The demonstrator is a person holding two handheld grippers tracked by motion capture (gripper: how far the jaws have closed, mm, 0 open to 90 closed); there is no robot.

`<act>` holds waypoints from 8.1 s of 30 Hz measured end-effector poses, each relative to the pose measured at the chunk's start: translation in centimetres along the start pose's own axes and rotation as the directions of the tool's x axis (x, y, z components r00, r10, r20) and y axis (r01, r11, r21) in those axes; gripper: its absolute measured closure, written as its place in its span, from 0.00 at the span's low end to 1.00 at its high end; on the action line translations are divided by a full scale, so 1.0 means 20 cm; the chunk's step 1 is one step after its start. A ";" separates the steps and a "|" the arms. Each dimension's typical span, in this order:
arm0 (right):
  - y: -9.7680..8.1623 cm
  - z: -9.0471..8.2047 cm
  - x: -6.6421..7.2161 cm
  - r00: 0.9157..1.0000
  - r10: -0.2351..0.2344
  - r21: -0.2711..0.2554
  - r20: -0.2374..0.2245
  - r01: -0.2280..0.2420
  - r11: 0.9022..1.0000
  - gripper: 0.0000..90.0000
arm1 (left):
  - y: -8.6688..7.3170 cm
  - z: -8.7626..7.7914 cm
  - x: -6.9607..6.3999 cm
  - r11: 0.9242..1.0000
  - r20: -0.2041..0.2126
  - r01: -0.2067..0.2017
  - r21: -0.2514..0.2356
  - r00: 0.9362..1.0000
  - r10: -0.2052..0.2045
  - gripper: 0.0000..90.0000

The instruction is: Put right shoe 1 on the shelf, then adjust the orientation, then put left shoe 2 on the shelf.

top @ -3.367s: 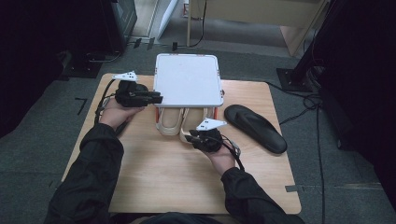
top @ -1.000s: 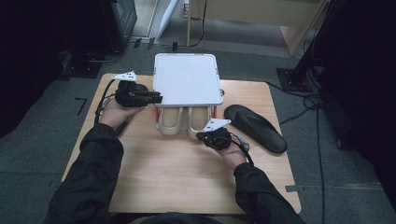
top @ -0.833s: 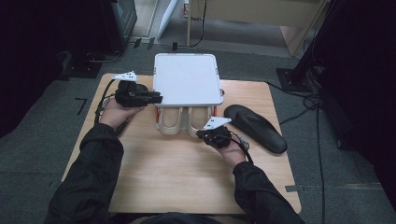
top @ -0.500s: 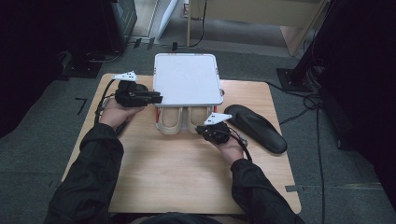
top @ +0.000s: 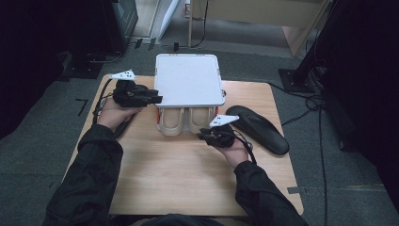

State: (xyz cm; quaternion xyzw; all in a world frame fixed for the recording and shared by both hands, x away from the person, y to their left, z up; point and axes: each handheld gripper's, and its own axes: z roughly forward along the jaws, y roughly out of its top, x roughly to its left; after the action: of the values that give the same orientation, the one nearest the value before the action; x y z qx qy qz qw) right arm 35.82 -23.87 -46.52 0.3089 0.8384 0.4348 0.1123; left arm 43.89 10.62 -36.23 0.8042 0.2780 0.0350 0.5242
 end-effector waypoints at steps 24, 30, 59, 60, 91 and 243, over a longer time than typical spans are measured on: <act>-0.09 -0.12 0.06 0.994 0.003 0.030 -0.114 0.000 1.000 0.46 | -0.29 -0.20 0.13 0.997 -0.210 0.063 0.037 0.976 -0.054 0.50; -0.09 -0.10 0.07 0.996 0.007 0.010 -0.092 -0.006 1.000 0.49 | -0.38 -0.19 0.20 0.994 -0.250 0.095 0.057 0.965 -0.078 0.50; -0.10 -0.12 0.05 0.998 0.038 -0.017 -0.055 -0.039 0.999 0.51 | -0.59 -0.02 0.46 0.965 -0.356 0.226 0.133 0.919 -0.167 0.68; -0.10 -0.12 0.05 0.998 0.037 -0.018 -0.054 -0.038 0.999 0.51 | -0.60 -0.02 0.47 0.963 -0.359 0.231 0.138 0.918 -0.169 0.72; -0.06 -0.12 0.03 0.998 0.022 -0.039 -0.061 -0.024 0.999 0.53 | -0.57 -0.20 0.37 0.972 -0.358 0.229 0.049 0.913 -0.197 0.75; -0.07 -0.12 0.06 0.999 0.016 -0.055 -0.042 -0.019 0.998 0.53 | 0.02 -0.26 0.41 0.942 -0.390 0.332 0.048 0.874 -0.288 0.77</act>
State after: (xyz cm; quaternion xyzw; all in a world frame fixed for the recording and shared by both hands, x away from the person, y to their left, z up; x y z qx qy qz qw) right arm 33.32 -25.28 -46.13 0.3038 0.8255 0.4650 0.0996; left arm 49.15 18.74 -35.52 0.7557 0.5005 0.0889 0.4130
